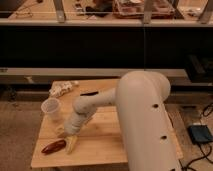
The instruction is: Place the pepper on the white sponge
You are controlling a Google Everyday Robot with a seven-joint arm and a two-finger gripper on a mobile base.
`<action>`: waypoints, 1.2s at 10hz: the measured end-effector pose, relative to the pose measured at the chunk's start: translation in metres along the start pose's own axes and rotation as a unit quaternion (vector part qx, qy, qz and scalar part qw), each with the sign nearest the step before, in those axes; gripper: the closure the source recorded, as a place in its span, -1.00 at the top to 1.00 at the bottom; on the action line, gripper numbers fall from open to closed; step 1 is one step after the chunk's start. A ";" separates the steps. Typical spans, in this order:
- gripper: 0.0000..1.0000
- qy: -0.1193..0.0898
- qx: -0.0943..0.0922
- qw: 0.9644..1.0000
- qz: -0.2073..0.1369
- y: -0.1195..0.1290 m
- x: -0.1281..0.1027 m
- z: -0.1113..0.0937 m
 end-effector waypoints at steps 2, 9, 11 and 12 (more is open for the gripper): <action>-0.35 -0.001 -0.005 1.000 0.000 -0.003 0.002 0.003; -0.50 0.004 0.021 1.000 -0.022 -0.021 -0.023 -0.043; -0.50 0.008 0.025 0.999 -0.021 -0.016 -0.026 -0.061; -0.50 0.007 0.027 0.999 -0.015 -0.009 -0.026 -0.072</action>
